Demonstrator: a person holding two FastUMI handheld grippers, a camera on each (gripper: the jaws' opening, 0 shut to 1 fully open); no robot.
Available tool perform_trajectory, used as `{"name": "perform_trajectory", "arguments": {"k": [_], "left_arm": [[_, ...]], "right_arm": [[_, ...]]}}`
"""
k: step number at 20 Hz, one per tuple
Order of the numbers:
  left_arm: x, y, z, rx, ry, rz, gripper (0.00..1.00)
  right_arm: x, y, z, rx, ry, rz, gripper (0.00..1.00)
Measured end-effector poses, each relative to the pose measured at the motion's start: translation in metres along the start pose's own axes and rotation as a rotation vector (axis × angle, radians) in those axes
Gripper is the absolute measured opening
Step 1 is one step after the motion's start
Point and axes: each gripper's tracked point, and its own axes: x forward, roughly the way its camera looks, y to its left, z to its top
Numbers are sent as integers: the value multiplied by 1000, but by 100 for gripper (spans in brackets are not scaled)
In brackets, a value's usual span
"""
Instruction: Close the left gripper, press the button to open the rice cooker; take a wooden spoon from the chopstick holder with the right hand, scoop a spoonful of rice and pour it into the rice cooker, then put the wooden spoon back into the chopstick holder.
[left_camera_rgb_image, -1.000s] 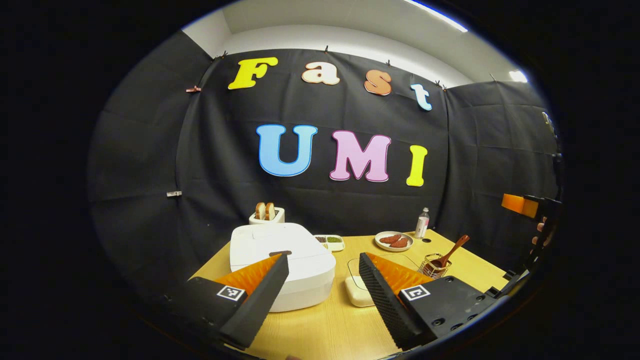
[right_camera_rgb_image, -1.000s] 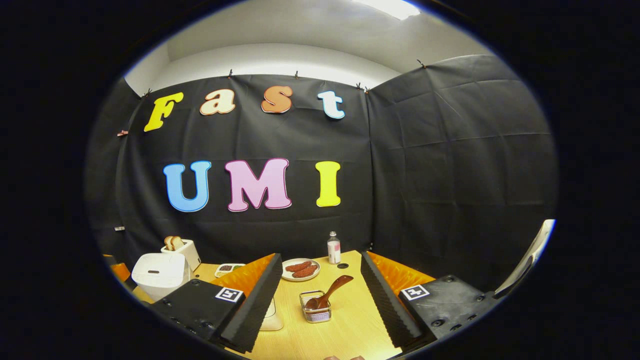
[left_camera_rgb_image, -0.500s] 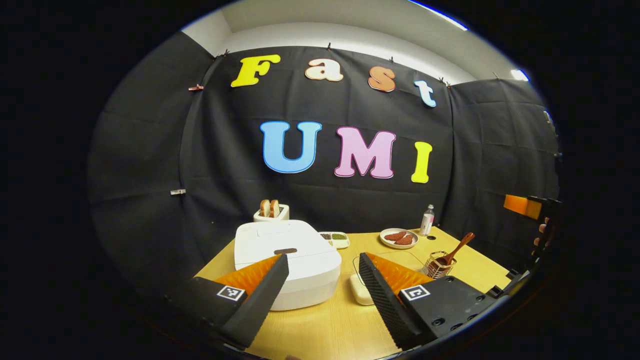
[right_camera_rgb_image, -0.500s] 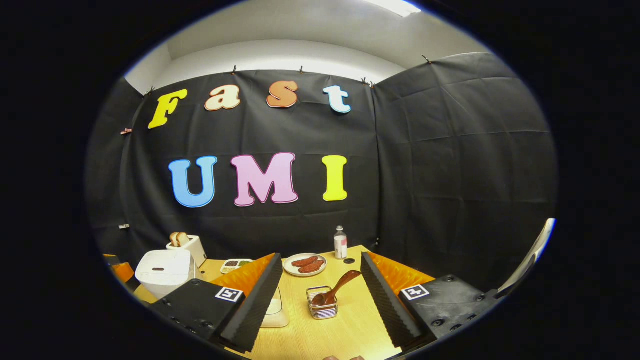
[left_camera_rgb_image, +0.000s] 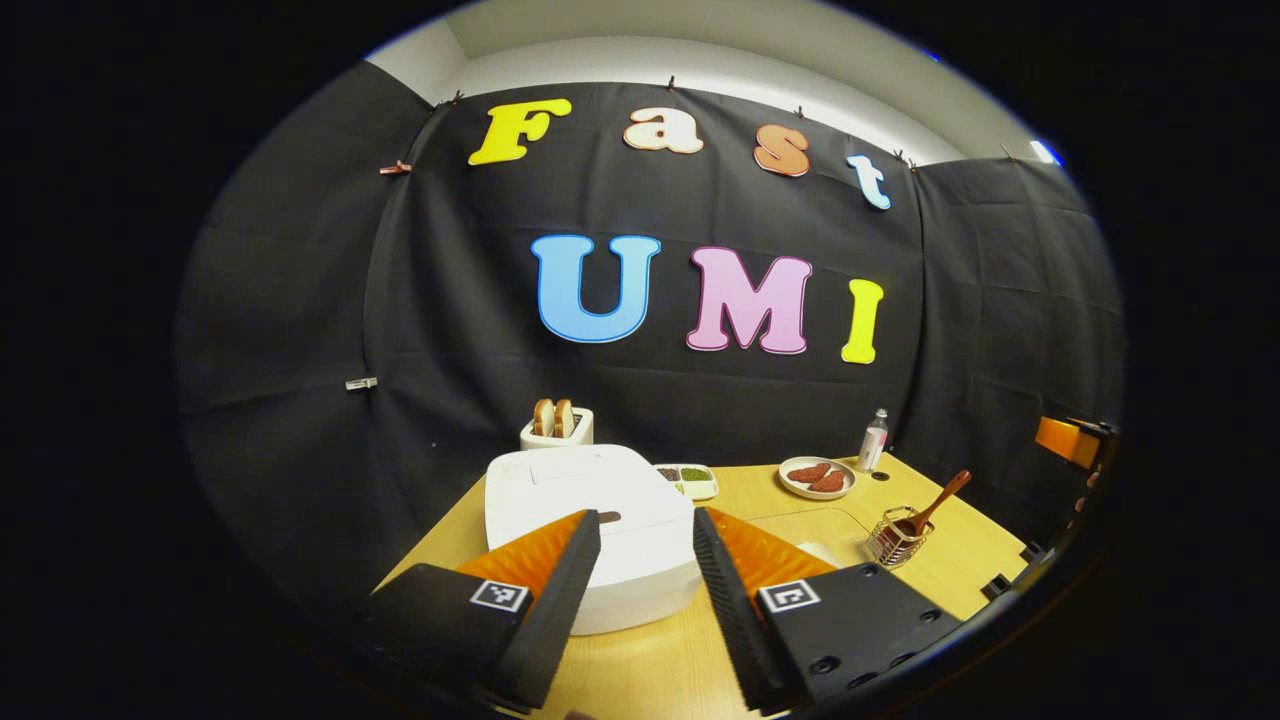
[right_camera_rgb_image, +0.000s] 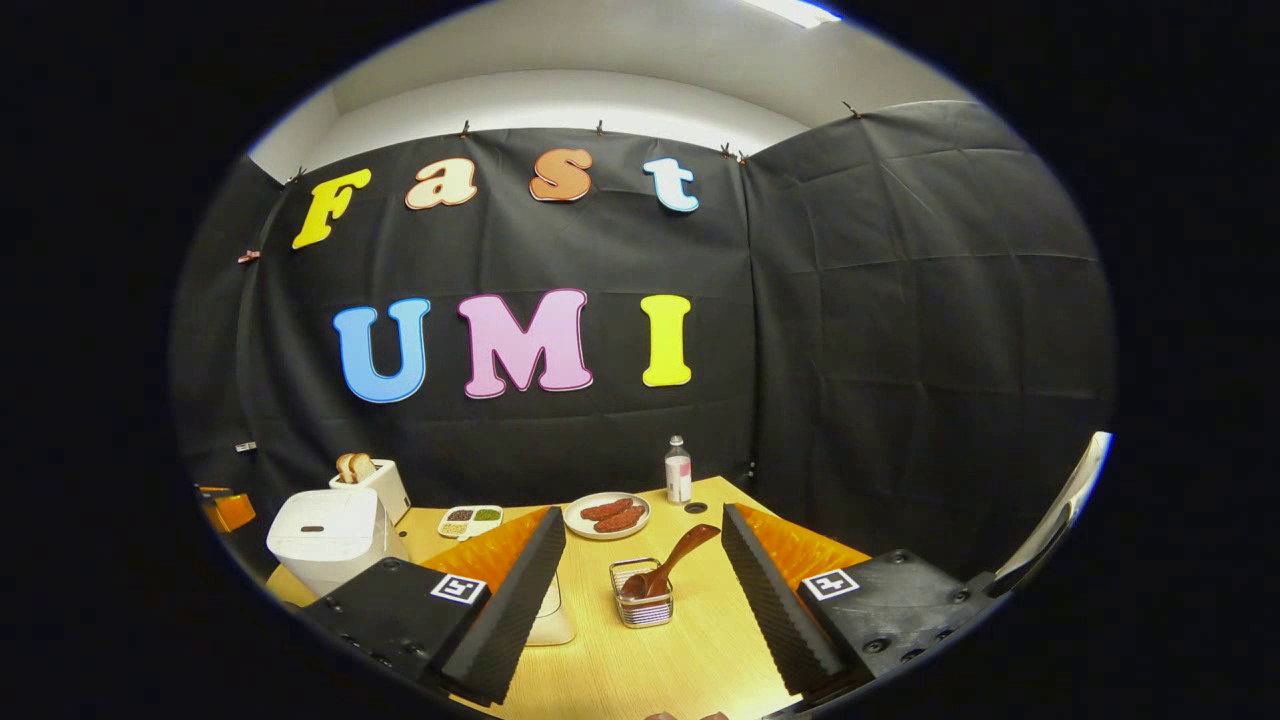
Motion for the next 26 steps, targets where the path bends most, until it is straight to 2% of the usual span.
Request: {"name": "perform_trajectory", "arguments": {"k": [3,6,7,9,10,12,20,26], "left_arm": [[17,13,12,7,-1,13,59],[39,27,19,15,14,30,37],[47,28,20,11,26,24,37],[64,33,15,0,58,19,27],[71,38,11,-9,75,27,18],[86,47,4,-30,109,49,8],[130,49,-36,-94,253,15,6],[154,45,-70,-121,335,3,5]], "right_arm": [[-1,-6,-2,-8,9,-15,99],[-6,-14,0,-22,3,-37,99],[-7,-16,-2,-28,4,-44,99],[-11,-22,-2,-34,9,-61,99],[-14,-25,-3,-34,12,-71,99],[-19,-32,-4,-38,20,-95,99],[-45,-55,-13,-56,61,-176,99],[-53,-59,-11,-76,77,-190,99]]}}
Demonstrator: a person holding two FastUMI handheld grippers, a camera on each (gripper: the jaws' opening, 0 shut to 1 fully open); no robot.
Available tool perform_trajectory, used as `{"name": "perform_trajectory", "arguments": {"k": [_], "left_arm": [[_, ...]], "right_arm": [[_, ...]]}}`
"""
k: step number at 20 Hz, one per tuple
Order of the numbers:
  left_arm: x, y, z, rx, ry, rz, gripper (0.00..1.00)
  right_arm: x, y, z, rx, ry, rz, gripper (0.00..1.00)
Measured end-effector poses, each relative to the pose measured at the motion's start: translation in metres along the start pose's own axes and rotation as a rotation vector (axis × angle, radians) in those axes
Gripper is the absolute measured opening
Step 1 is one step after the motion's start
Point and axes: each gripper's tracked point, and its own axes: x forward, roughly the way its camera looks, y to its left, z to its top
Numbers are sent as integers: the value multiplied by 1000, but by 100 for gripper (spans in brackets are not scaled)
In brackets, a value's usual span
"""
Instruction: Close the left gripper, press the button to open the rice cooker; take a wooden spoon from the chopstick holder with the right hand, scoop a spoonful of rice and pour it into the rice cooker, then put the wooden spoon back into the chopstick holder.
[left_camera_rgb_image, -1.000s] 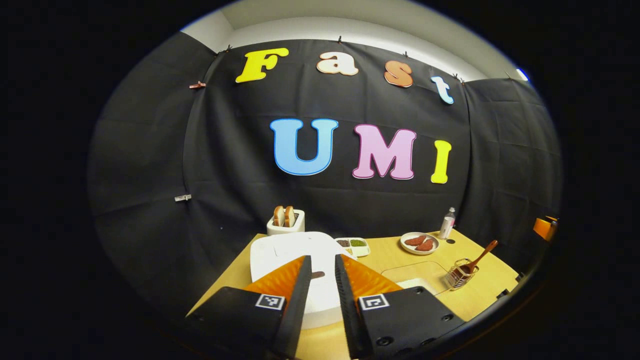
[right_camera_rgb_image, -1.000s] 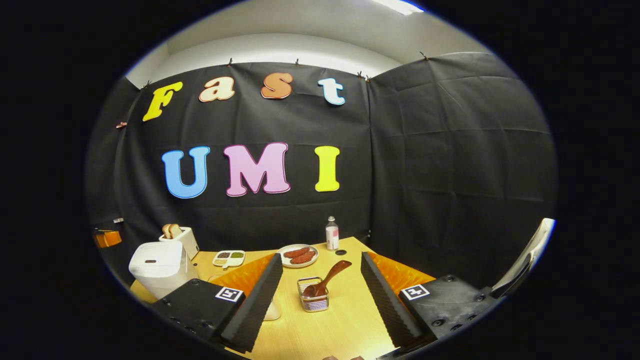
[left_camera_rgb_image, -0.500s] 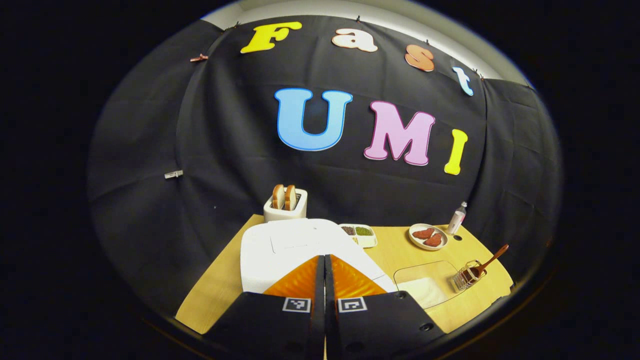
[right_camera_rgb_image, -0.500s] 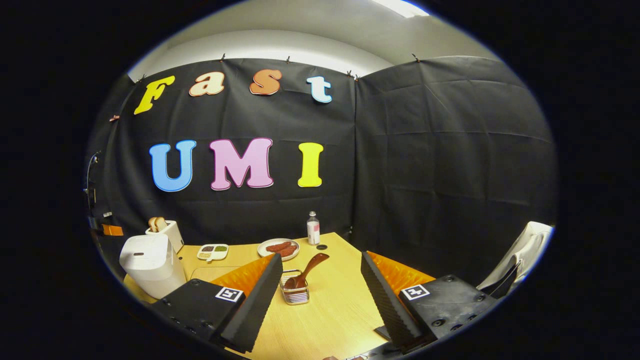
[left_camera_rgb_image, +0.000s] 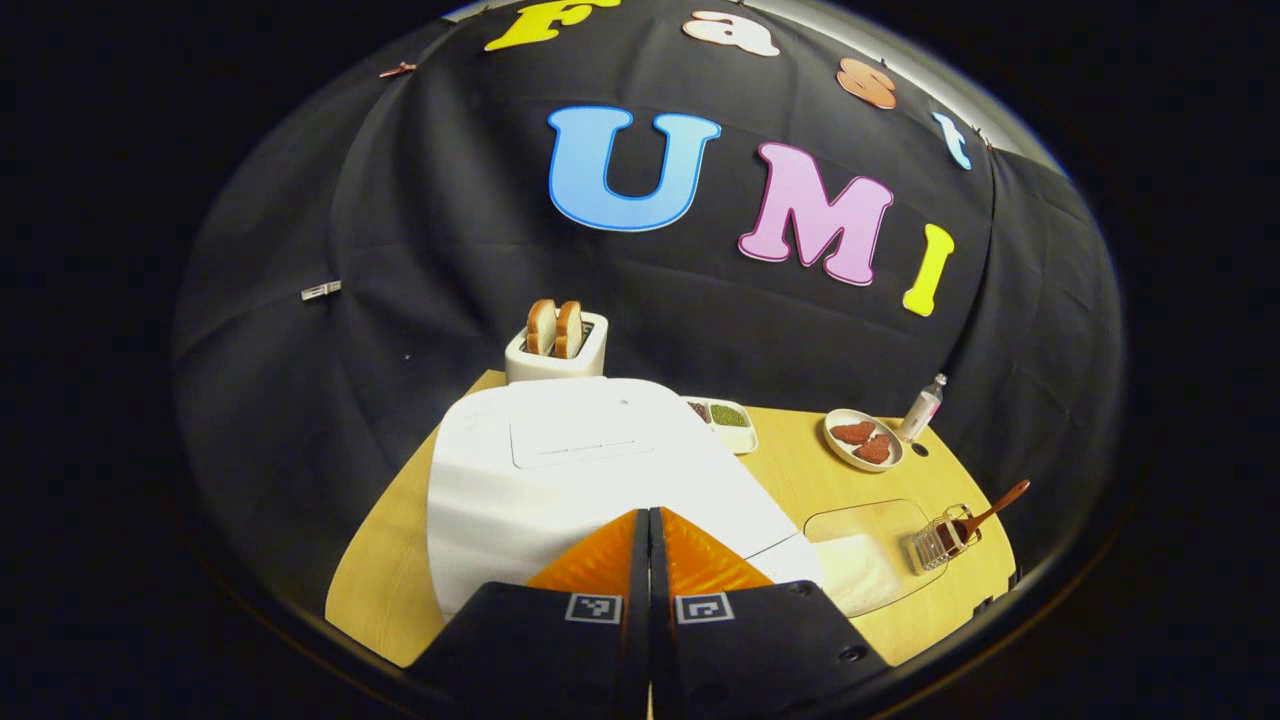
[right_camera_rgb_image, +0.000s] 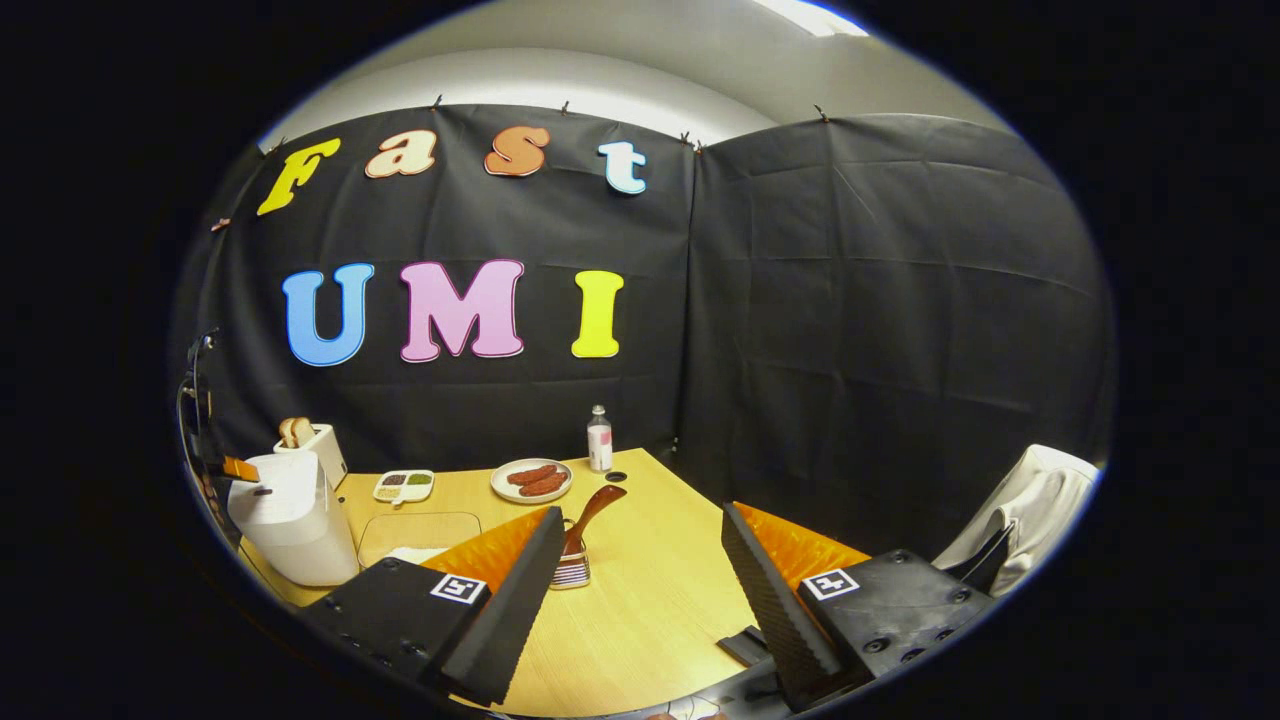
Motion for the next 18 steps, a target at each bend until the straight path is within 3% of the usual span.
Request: {"name": "perform_trajectory", "arguments": {"k": [5,12,15,18], "left_arm": [[3,-1,-6,-60,8,-3,6],[5,0,-12,-30,4,33,6],[-10,0,17,-36,-93,80,6],[-39,1,72,36,-257,188,6]], "right_arm": [[10,10,3,8,-2,23,99],[31,36,1,-1,1,123,99],[51,40,-1,-17,-3,173,98],[83,44,-3,-20,16,229,98]]}}
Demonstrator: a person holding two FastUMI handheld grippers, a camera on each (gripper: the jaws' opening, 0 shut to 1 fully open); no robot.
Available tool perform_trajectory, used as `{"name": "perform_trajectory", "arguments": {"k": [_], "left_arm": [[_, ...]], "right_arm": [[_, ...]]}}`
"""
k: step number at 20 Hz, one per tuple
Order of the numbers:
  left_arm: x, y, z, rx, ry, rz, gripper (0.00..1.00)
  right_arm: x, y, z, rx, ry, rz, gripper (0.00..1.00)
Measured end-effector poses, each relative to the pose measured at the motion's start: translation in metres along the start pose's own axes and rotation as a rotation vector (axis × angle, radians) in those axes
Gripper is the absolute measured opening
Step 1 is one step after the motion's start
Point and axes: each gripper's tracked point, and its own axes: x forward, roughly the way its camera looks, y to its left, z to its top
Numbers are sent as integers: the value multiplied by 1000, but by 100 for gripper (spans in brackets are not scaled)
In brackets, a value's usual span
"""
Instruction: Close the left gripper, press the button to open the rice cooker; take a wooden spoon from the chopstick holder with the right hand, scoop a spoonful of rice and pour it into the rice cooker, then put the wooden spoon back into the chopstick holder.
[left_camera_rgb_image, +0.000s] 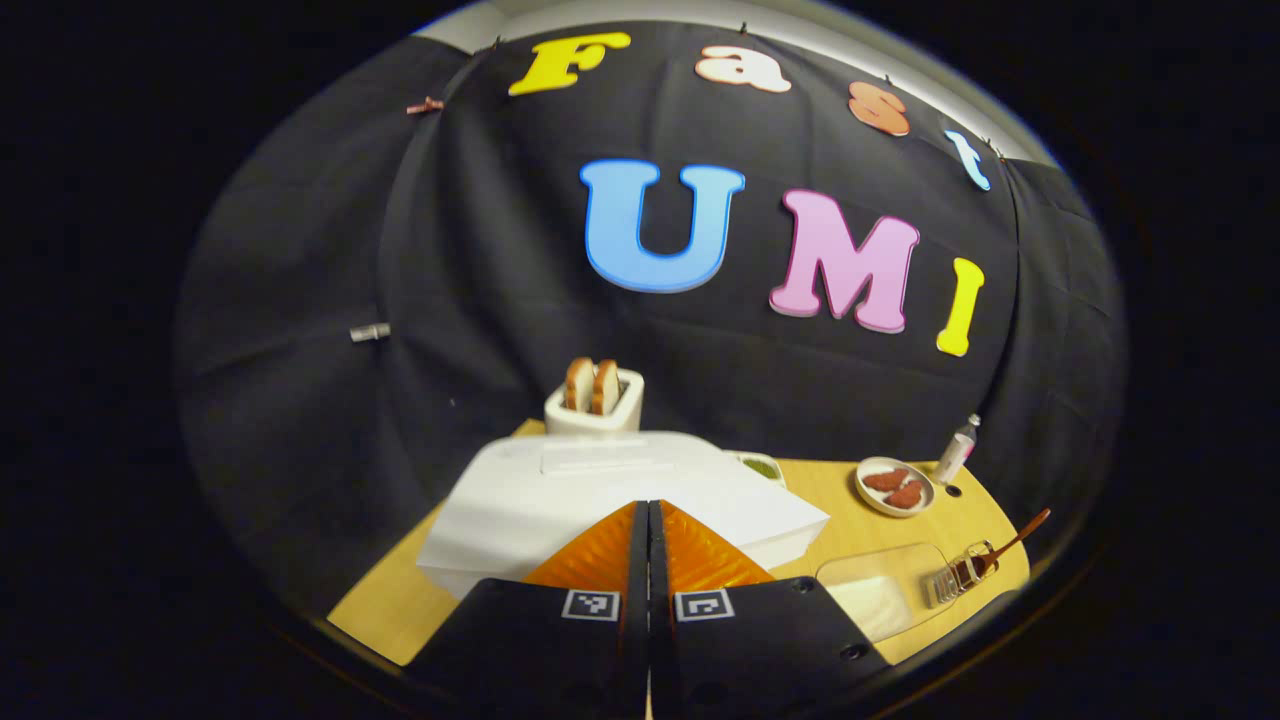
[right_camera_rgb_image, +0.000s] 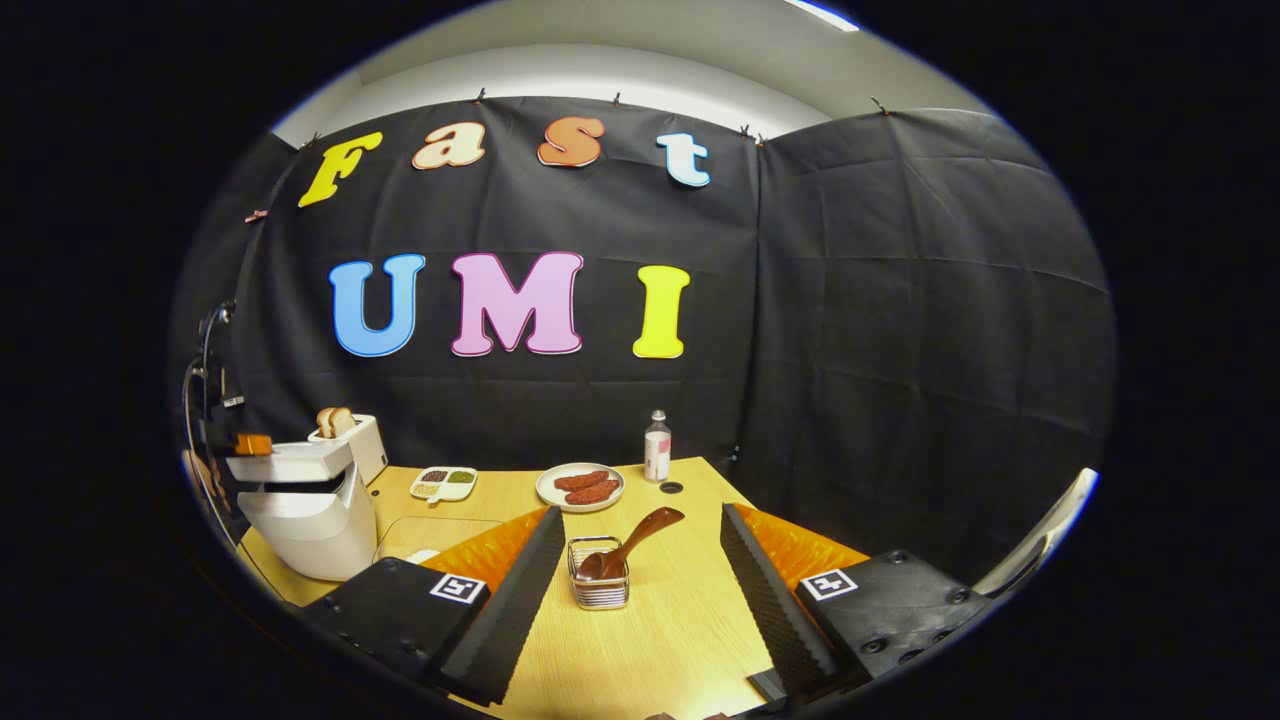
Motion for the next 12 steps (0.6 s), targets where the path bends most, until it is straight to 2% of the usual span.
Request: {"name": "perform_trajectory", "arguments": {"k": [2,5,9,12], "left_arm": [[-16,0,36,28,-77,43,7],[-43,-8,55,2,-116,68,7],[-76,-28,49,-62,-137,76,8],[-93,-36,32,-51,-132,100,11]], "right_arm": [[21,1,3,30,-4,43,99],[49,-1,-7,44,13,90,98],[71,7,-42,82,103,175,99],[85,-1,-65,102,170,197,99]]}}
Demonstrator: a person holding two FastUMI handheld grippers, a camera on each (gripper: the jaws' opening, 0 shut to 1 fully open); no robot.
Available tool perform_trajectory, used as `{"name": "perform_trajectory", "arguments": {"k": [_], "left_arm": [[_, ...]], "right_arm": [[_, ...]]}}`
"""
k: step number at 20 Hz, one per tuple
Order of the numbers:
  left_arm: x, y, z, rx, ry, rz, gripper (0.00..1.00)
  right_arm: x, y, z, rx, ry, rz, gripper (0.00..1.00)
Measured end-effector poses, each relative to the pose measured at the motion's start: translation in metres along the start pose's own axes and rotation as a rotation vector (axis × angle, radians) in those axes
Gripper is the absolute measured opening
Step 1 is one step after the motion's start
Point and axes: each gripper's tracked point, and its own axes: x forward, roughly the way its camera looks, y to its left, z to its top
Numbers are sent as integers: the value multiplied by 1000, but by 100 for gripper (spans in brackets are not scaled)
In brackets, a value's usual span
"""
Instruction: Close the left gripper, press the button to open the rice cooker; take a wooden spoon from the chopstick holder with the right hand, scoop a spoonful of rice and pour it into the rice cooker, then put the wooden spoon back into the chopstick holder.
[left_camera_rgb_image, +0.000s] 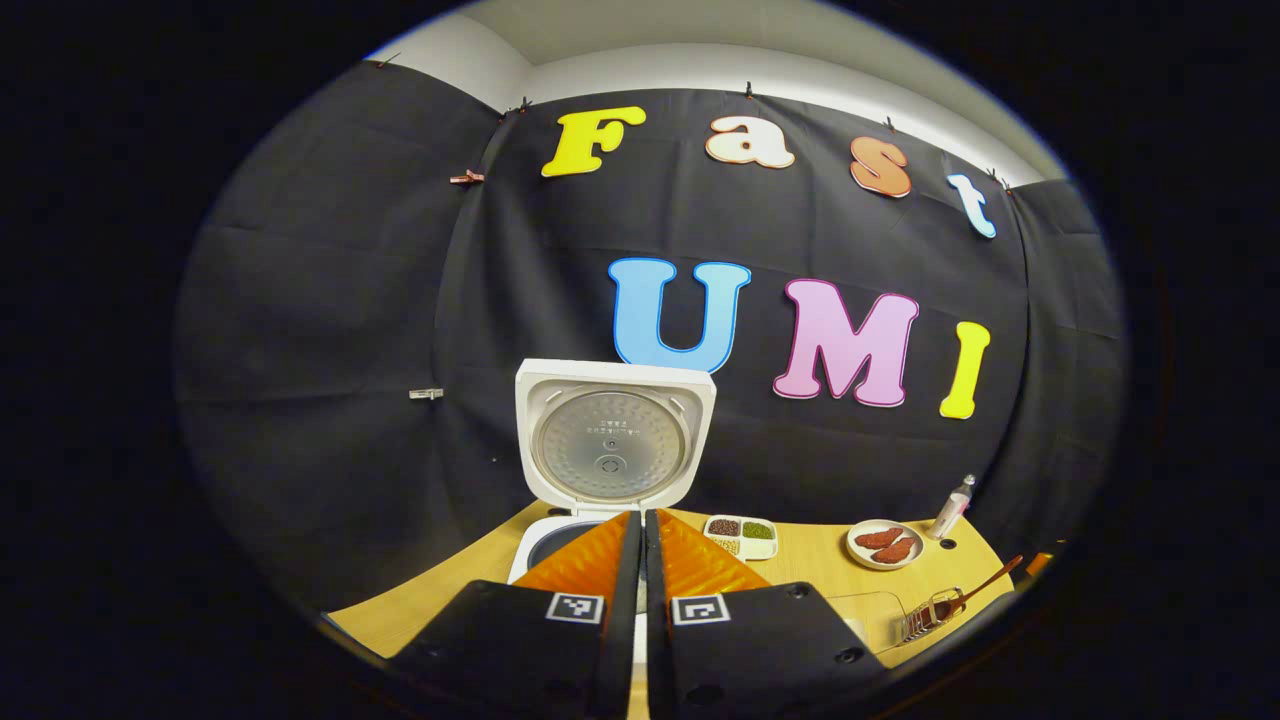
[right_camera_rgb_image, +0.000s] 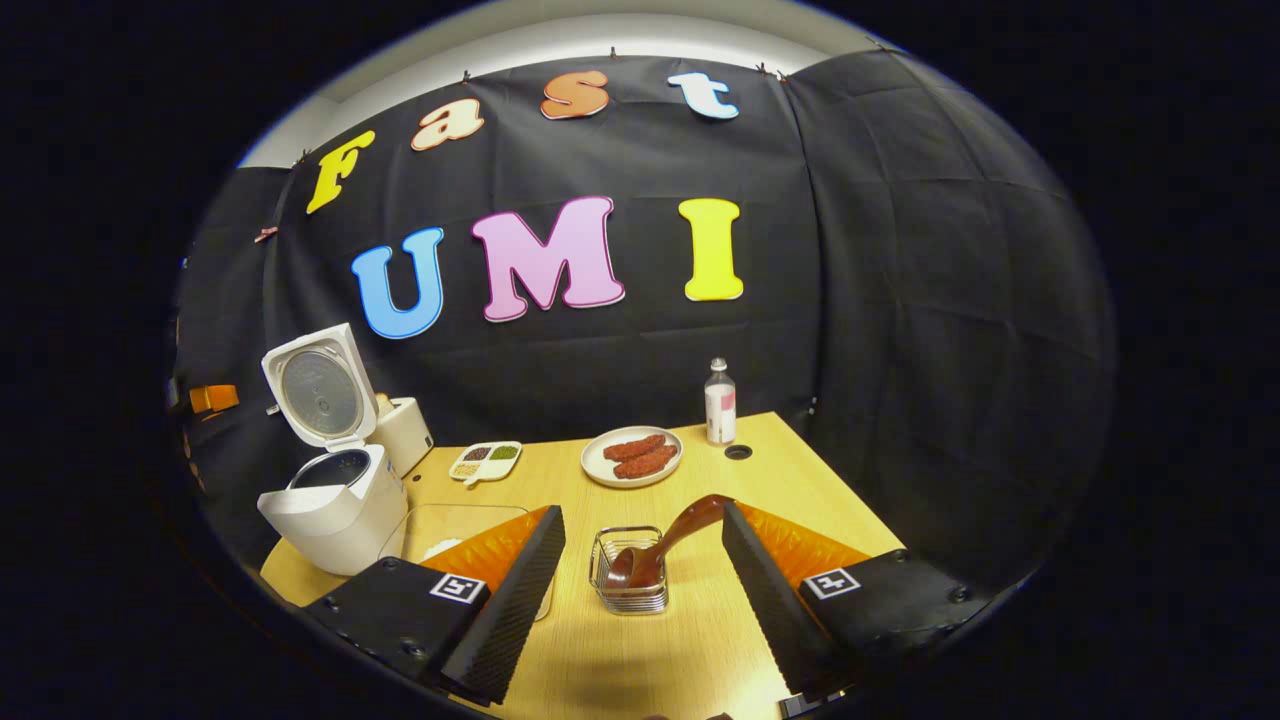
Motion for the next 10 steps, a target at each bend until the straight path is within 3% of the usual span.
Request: {"name": "perform_trajectory", "arguments": {"k": [1,3,5,7,8,10], "left_arm": [[-6,-3,-5,1,13,8,13],[-16,-11,-13,-12,36,18,26],[-25,-21,-22,-38,54,28,45],[-33,-36,-30,-54,74,21,68],[-35,-40,-36,-47,88,30,93],[-45,-49,-42,-20,106,55,97]], "right_arm": [[6,-5,-7,15,21,4,99],[15,-16,-19,53,61,3,99],[26,-24,-29,80,92,9,98],[38,-29,-38,91,112,22,99],[44,-30,-44,97,125,35,99],[57,-29,-53,105,148,59,98]]}}
